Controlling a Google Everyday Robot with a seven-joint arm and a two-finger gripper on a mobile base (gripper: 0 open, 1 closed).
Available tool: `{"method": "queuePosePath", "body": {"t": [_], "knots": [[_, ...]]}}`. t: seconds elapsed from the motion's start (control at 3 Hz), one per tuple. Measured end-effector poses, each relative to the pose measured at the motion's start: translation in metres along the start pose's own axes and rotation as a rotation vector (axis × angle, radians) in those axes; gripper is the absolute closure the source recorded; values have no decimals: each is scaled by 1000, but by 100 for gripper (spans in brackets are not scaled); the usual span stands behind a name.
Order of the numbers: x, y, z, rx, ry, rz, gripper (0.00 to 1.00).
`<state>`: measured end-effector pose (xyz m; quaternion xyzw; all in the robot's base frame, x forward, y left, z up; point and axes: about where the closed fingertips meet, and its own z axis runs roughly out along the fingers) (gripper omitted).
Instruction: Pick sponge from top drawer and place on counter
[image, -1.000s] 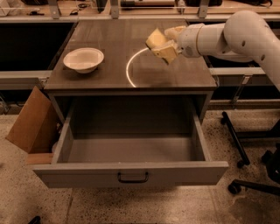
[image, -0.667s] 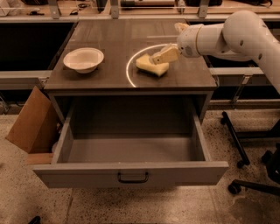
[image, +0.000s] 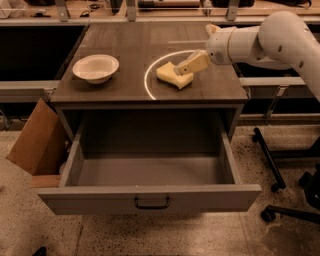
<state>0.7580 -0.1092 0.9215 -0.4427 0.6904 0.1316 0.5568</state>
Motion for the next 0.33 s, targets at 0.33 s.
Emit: {"method": "queuePosePath", "body": {"t": [0.33], "knots": [[-14, -10, -37, 66, 2, -39, 0]]}}
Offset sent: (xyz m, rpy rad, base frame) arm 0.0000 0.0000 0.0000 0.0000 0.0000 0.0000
